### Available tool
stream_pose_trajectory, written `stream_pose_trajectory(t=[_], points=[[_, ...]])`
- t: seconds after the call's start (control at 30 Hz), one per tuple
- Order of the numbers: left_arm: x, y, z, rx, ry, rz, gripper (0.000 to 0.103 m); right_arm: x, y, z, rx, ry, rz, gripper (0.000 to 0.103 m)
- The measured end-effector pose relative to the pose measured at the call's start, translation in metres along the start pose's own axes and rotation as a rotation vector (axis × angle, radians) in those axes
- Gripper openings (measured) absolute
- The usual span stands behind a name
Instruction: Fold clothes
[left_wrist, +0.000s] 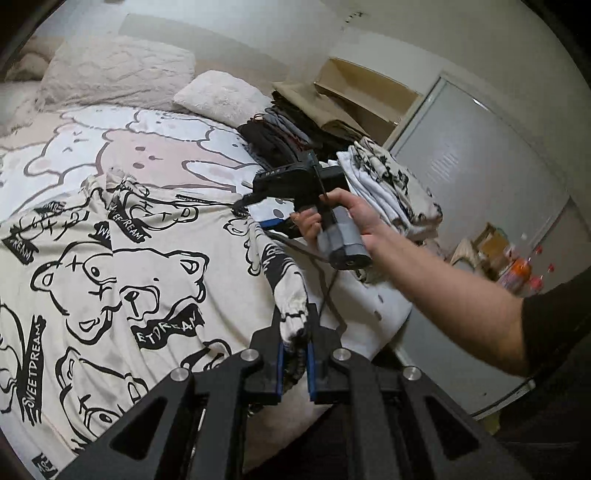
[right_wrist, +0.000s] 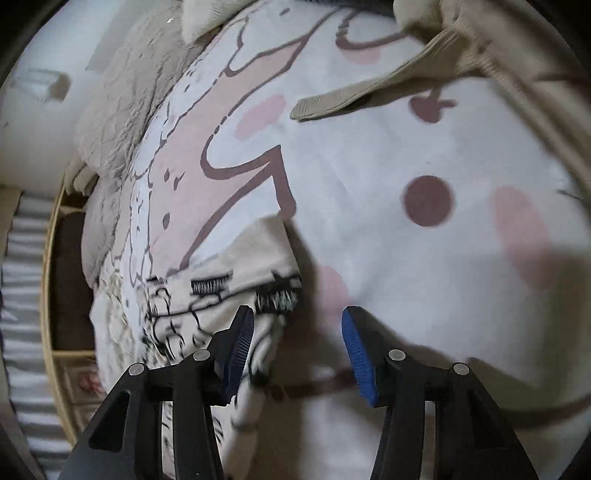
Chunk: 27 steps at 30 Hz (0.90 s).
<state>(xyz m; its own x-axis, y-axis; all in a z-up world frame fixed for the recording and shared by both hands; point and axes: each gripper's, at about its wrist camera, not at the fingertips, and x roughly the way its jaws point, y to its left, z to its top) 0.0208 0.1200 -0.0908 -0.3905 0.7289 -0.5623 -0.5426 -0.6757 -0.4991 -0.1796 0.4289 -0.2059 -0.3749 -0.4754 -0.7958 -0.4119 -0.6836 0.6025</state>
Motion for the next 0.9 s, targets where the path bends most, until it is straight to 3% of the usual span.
stream_pose_trajectory(t=[0.07,0.1,0.13,0.17,0.2,0.27,0.37,0.6,0.8,0.9], points=[[-0.001,0.002,0.002,-0.026,0.002,-0.017,0.009,0.001,0.004,0.005,0.009,0.009,0.048,0.051],[-0.001,0.003,0.003,-0.030,0.003,-0.018,0.009,0.004,0.008,0.006,-0.002,0.020,0.049,0.045],[0.000,0.004,0.003,-0.033,0.006,-0.019,0.009,0.007,0.013,0.007,-0.014,0.031,0.050,0.019],[0.000,0.005,0.002,-0.033,0.008,-0.007,0.009,0.010,0.017,0.008,-0.026,0.041,0.051,0.006],[0.000,0.006,0.001,-0.035,0.007,0.002,0.009,0.011,0.023,0.008,-0.039,0.044,0.048,0.004],[-0.007,0.010,-0.001,-0.052,-0.008,0.016,0.009,0.001,0.038,0.006,-0.079,-0.005,0.026,0.004],[-0.023,0.016,-0.005,-0.070,-0.031,0.051,0.009,-0.031,0.085,-0.002,-0.187,-0.098,0.069,0.004],[-0.066,0.027,-0.032,-0.095,-0.041,0.157,0.009,-0.045,0.234,-0.030,-0.462,-0.115,0.181,0.003],[-0.097,0.050,-0.055,-0.161,-0.046,0.237,0.009,0.031,0.341,-0.093,-0.695,0.012,0.140,0.003],[-0.102,0.065,-0.066,-0.200,-0.017,0.278,0.009,0.080,0.364,-0.121,-0.758,0.085,0.092,0.003]])
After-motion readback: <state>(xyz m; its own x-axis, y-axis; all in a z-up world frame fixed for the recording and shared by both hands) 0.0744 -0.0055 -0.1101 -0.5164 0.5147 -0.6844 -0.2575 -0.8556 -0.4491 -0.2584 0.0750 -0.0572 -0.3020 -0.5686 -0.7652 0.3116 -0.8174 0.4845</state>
